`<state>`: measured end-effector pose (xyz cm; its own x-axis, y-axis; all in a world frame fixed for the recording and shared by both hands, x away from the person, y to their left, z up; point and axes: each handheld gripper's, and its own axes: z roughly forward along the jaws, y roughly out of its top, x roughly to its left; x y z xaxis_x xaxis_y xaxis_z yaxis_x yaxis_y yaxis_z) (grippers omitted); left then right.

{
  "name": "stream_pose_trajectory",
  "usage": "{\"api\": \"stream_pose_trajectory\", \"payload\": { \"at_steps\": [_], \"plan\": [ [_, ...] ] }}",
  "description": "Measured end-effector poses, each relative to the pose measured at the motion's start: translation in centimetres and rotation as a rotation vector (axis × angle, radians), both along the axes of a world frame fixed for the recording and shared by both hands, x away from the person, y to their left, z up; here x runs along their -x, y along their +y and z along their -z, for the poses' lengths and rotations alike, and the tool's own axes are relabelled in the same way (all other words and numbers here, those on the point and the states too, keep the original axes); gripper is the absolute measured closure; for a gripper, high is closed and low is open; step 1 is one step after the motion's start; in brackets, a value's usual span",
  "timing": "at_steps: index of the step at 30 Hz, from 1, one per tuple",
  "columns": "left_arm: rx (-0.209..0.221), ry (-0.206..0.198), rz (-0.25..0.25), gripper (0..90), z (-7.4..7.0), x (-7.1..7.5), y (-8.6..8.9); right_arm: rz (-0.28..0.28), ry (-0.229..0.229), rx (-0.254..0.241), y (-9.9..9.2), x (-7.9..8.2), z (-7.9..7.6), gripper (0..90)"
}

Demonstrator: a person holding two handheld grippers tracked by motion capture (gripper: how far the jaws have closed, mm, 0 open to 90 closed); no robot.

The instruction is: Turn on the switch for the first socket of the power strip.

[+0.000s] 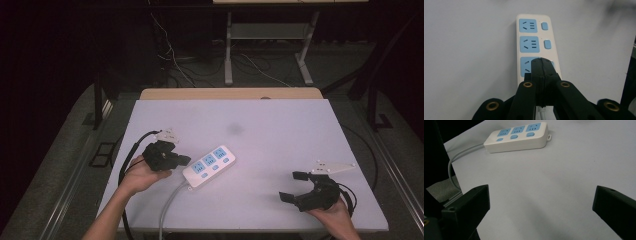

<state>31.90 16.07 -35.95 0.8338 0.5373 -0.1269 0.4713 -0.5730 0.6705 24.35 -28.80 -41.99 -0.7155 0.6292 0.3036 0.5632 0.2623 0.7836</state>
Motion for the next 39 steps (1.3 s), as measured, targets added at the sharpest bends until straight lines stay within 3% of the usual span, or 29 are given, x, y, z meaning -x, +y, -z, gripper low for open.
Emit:
{"api": "stream_pose_trajectory", "payload": {
  "at_steps": [16, 23, 28, 35, 39],
  "plan": [
    [0.107, -0.014, -0.078, 88.7, 0.6, 2.7, 3.1, -0.005, 0.003, 0.001, 0.3, 0.0, 0.1, 0.6],
    [0.173, -0.036, -0.123, 81.0, 1.0, 4.2, 4.3, -0.009, 0.002, 0.003, 0.4, 0.0, 0.1, 0.6],
    [0.223, -0.047, -0.132, 68.8, 1.5, 5.2, 4.5, -0.010, 0.002, 0.004, 0.4, 0.1, 0.1, 0.6],
    [0.260, -0.036, -0.166, 34.4, 2.6, 6.1, 4.5, -0.011, 0.004, 0.006, 0.5, 0.1, 0.0, 0.6],
    [0.284, -0.049, -0.182, 21.8, 3.2, 6.7, 4.5, -0.013, 0.004, 0.006, 0.5, 0.0, 0.0, 0.6]
  ]
}}
